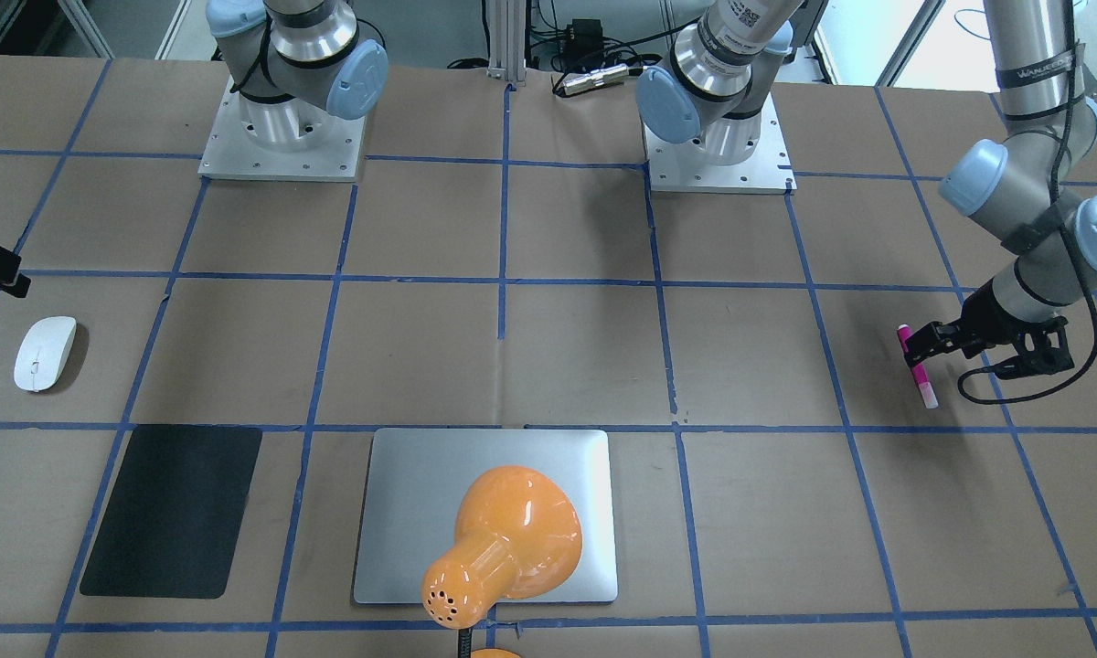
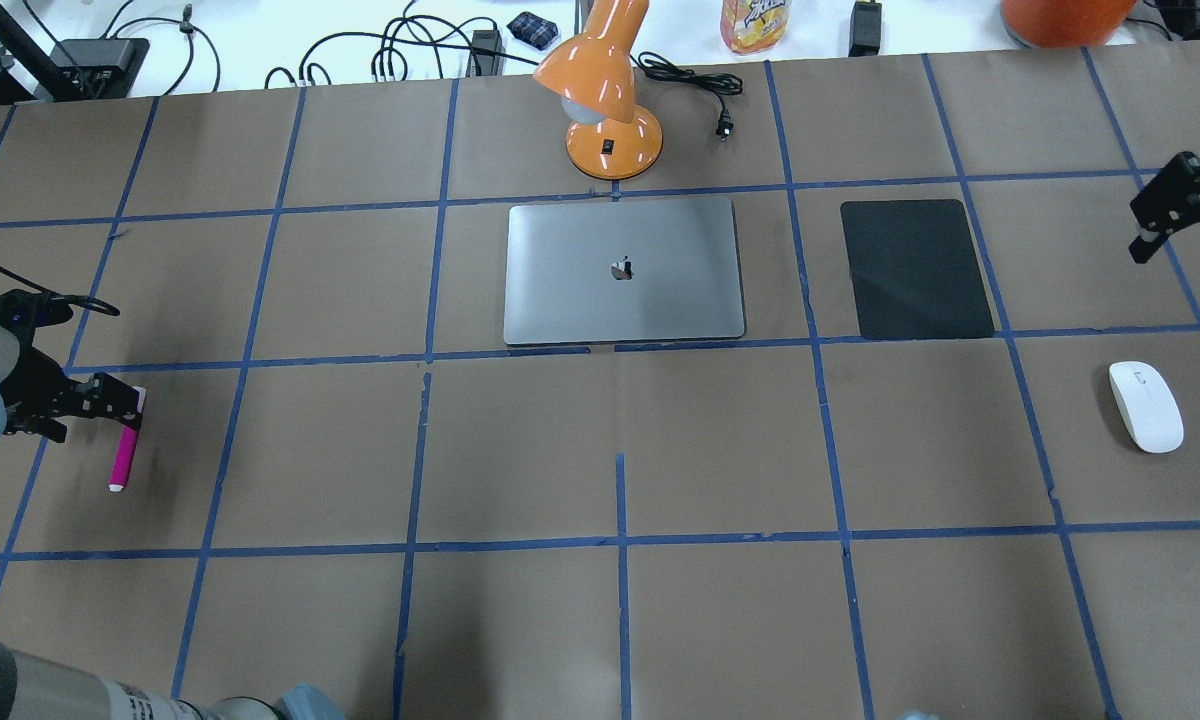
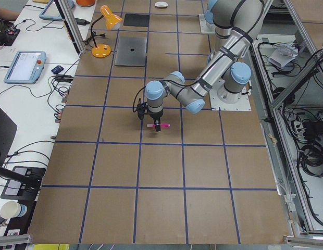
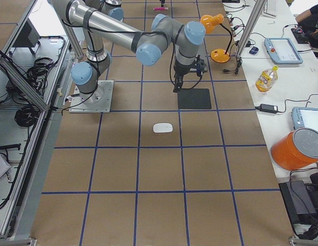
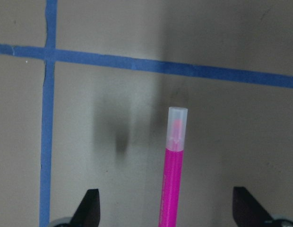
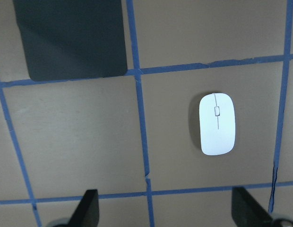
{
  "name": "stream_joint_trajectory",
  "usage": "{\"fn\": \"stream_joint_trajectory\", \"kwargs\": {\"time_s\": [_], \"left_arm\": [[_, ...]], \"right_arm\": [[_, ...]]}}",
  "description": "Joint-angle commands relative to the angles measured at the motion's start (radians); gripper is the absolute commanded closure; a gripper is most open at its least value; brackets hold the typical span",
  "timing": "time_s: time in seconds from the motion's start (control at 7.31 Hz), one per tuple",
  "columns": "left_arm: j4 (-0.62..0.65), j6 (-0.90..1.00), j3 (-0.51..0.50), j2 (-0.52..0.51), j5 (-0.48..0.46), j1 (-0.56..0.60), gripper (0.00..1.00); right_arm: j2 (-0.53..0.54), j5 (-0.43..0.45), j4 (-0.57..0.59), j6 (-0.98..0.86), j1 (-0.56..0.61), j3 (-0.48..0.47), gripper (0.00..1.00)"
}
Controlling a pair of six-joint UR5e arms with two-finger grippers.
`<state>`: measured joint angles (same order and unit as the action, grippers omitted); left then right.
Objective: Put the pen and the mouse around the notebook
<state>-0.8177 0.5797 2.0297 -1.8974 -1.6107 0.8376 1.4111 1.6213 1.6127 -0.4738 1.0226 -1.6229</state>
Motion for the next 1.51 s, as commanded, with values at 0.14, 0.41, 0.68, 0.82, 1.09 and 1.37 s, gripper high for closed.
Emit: {"fn": "stream_joint_trajectory", "kwargs": {"time_s": [0.14, 0.41, 0.68, 0.82, 1.09, 1.37], "left_arm": [[0.022, -0.018, 0.009, -0.039, -0.003, 0.006, 0.54], [0.019, -0.02, 0.004, -0.029, -0.006, 0.008, 1.0], [-0.007, -0.021, -0.028, -0.022, -0.02, 0.018, 1.0], [-0.042, -0.024, -0.049, -0.011, -0.023, 0.037, 1.0], [-0.125, -0.154, -0.057, 0.035, -0.046, 0.099, 1.0], [-0.251, -0.436, -0.054, 0.104, -0.048, 0.231, 1.0]], "right_arm": [[-0.035, 0.017, 0.437, -0.166, -0.131, -0.329, 0.0], [-0.13, 0.012, 0.687, -0.245, -0.165, -0.422, 0.0], [-0.161, 0.011, 0.699, -0.258, -0.185, -0.423, 0.0], [-0.161, 0.011, 0.698, -0.256, -0.185, -0.428, 0.0], [-0.17, 0.011, 0.693, -0.256, -0.185, -0.419, 0.39], [-0.169, 0.012, 0.694, -0.256, -0.184, -0.416, 0.65]]}}
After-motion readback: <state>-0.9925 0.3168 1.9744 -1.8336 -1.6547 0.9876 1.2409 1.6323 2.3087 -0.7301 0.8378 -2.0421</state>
